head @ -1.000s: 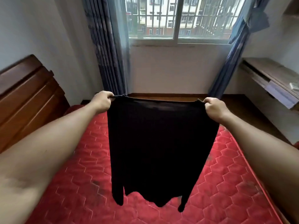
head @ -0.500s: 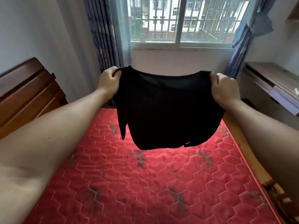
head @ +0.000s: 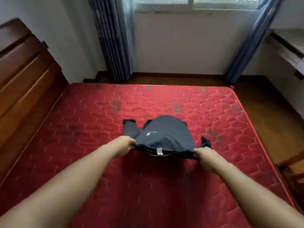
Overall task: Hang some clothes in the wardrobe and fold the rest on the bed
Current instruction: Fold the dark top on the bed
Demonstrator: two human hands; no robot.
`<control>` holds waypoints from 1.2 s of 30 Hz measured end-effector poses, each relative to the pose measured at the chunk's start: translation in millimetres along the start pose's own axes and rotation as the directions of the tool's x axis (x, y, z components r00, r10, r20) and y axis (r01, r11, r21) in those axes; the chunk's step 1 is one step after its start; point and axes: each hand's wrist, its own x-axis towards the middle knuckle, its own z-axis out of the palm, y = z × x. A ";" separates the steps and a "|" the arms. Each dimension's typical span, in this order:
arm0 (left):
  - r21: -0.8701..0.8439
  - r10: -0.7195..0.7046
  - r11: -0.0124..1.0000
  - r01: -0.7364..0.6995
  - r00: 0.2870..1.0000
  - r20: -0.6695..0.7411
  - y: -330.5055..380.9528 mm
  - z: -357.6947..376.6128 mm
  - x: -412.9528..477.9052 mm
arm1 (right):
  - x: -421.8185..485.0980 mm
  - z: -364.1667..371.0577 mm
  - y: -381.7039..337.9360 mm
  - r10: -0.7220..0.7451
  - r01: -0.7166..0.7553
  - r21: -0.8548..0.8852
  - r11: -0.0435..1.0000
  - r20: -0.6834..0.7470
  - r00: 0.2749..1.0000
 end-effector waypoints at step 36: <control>0.214 -0.143 0.970 0.117 0.983 0.111 -90.2 354.6 218.2 | 190.0 345.0 24.3 0.086 -0.071 -0.063 0.995 0.266 0.960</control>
